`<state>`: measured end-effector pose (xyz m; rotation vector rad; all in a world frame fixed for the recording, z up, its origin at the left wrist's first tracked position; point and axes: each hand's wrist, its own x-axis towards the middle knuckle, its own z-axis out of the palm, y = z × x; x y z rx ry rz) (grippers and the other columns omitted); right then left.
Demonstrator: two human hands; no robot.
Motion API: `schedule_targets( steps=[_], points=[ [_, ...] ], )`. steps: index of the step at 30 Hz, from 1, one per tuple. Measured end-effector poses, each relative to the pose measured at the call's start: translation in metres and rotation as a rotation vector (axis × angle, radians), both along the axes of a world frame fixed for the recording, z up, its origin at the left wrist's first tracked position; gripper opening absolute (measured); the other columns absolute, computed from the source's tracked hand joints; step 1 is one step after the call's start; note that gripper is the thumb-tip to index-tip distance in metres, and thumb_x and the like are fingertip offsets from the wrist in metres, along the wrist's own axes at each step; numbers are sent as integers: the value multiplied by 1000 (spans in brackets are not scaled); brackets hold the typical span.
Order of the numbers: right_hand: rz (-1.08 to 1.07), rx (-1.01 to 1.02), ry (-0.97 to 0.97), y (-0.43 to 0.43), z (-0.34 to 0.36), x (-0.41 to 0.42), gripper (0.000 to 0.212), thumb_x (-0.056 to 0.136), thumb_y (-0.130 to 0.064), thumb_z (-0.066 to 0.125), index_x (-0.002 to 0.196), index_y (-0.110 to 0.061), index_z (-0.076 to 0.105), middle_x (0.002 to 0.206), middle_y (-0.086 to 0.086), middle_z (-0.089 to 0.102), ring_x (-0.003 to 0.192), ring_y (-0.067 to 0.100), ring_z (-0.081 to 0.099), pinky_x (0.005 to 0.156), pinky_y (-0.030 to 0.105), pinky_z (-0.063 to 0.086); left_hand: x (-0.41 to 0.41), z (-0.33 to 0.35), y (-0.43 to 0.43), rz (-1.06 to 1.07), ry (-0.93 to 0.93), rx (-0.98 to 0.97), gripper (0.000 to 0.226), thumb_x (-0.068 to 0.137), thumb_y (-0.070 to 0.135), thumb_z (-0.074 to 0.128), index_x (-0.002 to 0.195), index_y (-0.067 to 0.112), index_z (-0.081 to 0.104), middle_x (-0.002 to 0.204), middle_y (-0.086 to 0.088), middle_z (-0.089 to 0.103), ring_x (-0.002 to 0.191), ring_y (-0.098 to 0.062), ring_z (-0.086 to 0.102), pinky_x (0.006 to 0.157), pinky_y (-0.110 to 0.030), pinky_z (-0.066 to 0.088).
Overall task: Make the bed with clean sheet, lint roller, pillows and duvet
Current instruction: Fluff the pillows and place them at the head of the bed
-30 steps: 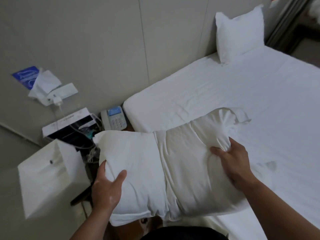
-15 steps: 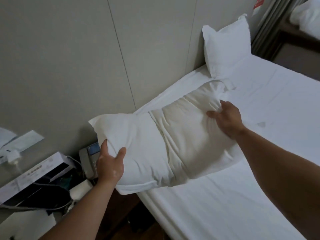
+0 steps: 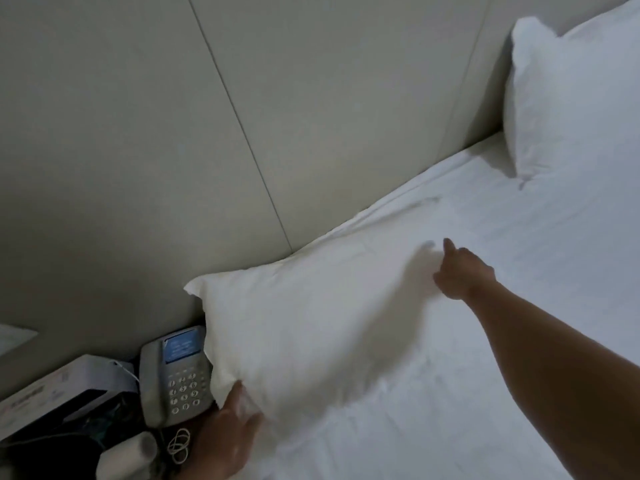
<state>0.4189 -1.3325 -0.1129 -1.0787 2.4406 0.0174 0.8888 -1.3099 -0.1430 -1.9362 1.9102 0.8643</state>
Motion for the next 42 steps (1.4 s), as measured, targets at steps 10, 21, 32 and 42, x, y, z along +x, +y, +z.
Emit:
schedule_targets(
  steps=[10, 21, 32, 42],
  points=[
    [552, 275, -8, -165, -45, -19, 157, 30, -71, 84, 157, -41, -2, 166, -8, -10, 152, 34, -14, 112, 73, 20, -72, -6, -175, -239, -8, -347, 54, 92, 47, 54, 138, 19, 47, 150, -6, 38, 138, -27, 34, 112, -45, 36],
    [540, 97, -41, -131, -52, -6, 93, 35, -68, 81, 119, -40, 54, 109, -13, 66, 114, 21, 58, 93, 49, 41, -91, -3, -232, -336, -226, 230, 143, 42, 87, 73, 157, 26, 15, 157, -1, 36, 140, -27, 39, 115, -52, 29],
    [429, -236, -26, -158, 92, -58, 70, 43, -51, 95, 105, -30, 72, 88, -2, 72, 94, 24, 66, 74, 29, 48, -122, 123, -252, -445, -172, -296, 88, 47, 83, 76, 110, 22, 64, 105, -1, 69, 93, -20, 65, 77, -31, 53],
    [172, -382, 47, -189, 21, -29, 119, 75, -53, 77, 155, -40, -9, 164, -4, -22, 152, 31, -18, 109, 73, 26, -125, 102, -254, -342, -368, -395, 133, 48, 97, 55, 153, 42, -4, 159, 1, 7, 146, -31, 9, 110, -59, 28]
  ],
)
